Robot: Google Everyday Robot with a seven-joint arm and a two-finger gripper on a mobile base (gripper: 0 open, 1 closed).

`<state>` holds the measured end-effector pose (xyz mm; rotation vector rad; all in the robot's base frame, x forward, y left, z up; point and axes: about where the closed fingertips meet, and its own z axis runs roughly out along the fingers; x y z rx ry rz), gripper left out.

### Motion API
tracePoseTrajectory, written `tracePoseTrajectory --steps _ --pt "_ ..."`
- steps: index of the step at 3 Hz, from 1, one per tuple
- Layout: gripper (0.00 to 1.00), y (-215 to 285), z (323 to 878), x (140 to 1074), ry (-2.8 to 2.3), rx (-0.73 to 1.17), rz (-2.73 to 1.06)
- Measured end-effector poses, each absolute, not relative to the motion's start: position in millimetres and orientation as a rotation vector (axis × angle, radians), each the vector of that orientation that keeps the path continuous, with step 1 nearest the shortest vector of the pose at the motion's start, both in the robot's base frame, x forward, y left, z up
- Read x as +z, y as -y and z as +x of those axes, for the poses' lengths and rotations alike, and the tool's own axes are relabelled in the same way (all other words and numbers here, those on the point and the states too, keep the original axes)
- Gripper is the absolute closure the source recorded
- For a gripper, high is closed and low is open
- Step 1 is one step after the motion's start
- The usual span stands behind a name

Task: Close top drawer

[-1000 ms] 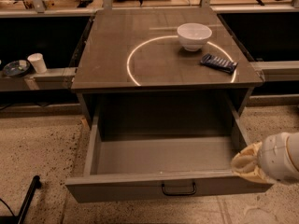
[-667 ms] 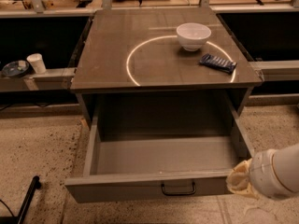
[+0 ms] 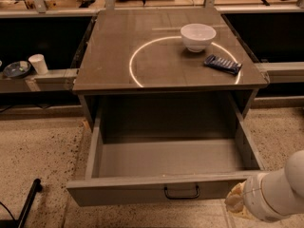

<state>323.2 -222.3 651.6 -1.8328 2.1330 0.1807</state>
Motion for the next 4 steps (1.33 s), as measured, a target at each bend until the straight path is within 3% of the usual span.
tracePoseTrajectory --steps 4 --pt "1.0 219 400 628 -2.085 0.018 -1.63"
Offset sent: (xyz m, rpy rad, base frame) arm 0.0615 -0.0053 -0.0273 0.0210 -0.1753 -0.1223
